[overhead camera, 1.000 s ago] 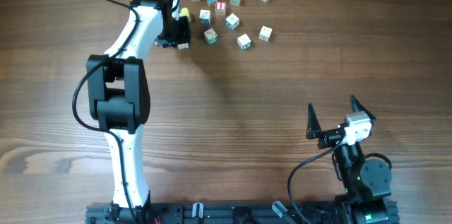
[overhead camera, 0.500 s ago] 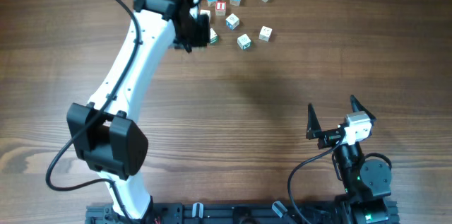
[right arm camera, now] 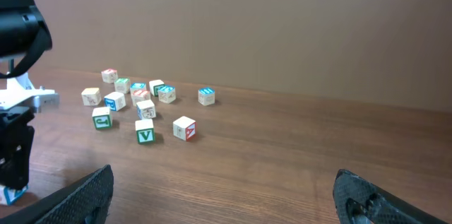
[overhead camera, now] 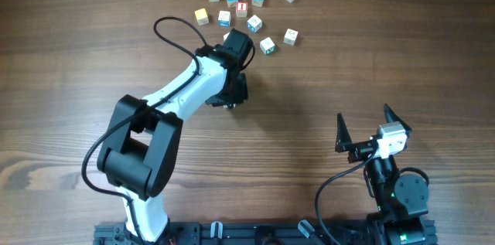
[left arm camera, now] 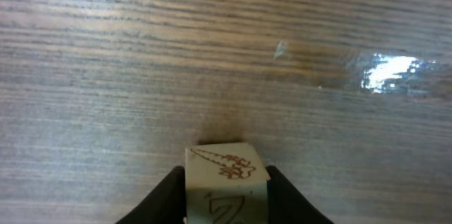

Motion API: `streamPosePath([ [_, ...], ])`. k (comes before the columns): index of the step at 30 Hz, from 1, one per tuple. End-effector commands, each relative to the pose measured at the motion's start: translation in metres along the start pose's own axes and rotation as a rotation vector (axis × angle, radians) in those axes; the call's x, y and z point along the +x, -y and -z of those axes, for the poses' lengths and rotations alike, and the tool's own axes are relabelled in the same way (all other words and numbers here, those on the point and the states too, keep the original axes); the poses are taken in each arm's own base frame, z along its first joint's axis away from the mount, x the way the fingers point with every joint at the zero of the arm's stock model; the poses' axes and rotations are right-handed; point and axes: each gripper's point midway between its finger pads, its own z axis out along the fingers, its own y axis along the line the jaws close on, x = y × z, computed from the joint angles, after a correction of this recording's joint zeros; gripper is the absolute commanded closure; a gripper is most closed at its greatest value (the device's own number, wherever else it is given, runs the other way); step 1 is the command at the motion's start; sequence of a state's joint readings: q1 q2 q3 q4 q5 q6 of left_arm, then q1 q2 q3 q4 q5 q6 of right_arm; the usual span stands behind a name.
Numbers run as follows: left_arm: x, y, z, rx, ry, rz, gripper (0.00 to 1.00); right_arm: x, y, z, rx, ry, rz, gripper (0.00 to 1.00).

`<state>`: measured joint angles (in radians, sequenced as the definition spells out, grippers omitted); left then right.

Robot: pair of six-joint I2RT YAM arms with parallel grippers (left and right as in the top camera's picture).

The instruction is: Form a tower

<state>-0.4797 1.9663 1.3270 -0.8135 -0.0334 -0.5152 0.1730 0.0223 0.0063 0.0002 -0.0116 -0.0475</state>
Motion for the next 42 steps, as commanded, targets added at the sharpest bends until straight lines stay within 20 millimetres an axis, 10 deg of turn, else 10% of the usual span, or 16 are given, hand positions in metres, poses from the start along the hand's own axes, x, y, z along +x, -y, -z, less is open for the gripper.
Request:
streamPosePath([
  [1, 0.002, -0.004, -0.012, -0.012, 0.018, -0.017, 0.67, -0.002, -0.001, 0.0, -0.008, 0.009, 0.005, 0.0],
  [7, -0.003, -0.001, -0.012, 0.0, 0.038, -0.067, 0.43, -0.002, -0.001, 0.0, -0.008, 0.009, 0.005, 0.0],
  [18, -0.005, 0.001, -0.012, 0.005, 0.046, -0.068, 0.69, -0.002, -0.001, 0.0, -0.008, 0.009, 0.005, 0.0],
  [23, -0.005, 0.001, -0.012, 0.004, 0.047, -0.116, 0.53, -0.002, -0.001, 0.0, -0.008, 0.009, 0.005, 0.0],
  [28, -0.022, 0.007, -0.01, 0.037, 0.114, -0.105, 0.0, -0.002, -0.001, 0.0, -0.008, 0.009, 0.005, 0.0],
  [33, -0.076, -0.021, -0.004, 0.031, 0.27, 0.003, 0.0, -0.002, -0.001, 0.0, -0.008, 0.009, 0.005, 0.0],
  [42, -0.087, -0.048, -0.004, 0.014, 0.273, 0.068, 0.0, -0.002, -0.001, 0.0, -0.008, 0.009, 0.005, 0.0],
])
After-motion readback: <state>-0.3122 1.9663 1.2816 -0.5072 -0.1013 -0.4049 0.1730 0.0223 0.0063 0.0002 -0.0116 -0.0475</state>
